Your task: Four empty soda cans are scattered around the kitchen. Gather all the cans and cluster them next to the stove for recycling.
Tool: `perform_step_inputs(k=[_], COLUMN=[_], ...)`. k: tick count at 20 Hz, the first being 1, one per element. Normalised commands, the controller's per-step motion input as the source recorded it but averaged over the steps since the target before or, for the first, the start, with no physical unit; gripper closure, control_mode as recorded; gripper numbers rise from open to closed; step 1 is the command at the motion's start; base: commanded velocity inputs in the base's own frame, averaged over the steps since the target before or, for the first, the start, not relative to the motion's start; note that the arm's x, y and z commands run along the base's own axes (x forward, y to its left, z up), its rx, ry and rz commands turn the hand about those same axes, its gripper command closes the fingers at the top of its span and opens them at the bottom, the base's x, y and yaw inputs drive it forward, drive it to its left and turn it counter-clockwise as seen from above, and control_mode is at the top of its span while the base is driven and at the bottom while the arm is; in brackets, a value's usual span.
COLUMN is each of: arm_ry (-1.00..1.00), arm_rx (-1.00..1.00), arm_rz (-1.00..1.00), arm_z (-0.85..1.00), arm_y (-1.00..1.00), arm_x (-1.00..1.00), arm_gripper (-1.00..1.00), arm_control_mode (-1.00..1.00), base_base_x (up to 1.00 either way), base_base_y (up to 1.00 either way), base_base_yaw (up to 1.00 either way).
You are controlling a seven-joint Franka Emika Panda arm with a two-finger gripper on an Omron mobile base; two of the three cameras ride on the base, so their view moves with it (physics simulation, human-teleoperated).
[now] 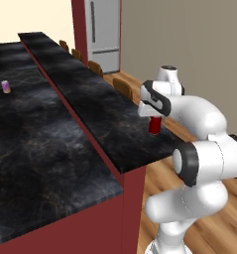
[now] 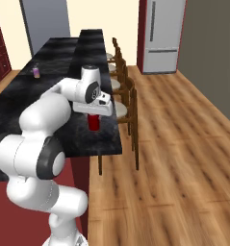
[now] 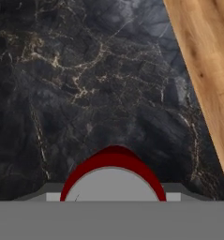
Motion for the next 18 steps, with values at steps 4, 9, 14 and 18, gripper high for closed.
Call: perform_step_inputs(k=[4,9,14,18], arm_ry=[0.0,0.0,0.0,0.0], arm_rx=[0.0,-0.01,-0.01,-0.02], arm_rz=[0.08,0.05,0.0,0.0], arm_z=[0.1,0.05,0.09,0.06], arm_y=[0.1,0.01,0.0,0.0], arm_x=[-0.46,-0.38,-0.34,-0.34], arm_gripper=[1.0,1.0,1.0,1.0], arm_control_mode=[-1.0,-1.0,-1.0,-1.0], base_base_x=[0.0,0.0,0.0,0.0], base_base_y=[0.0,0.0,0.0,0.0], base_base_yaw=[0.0,0.0,0.0,0.0])
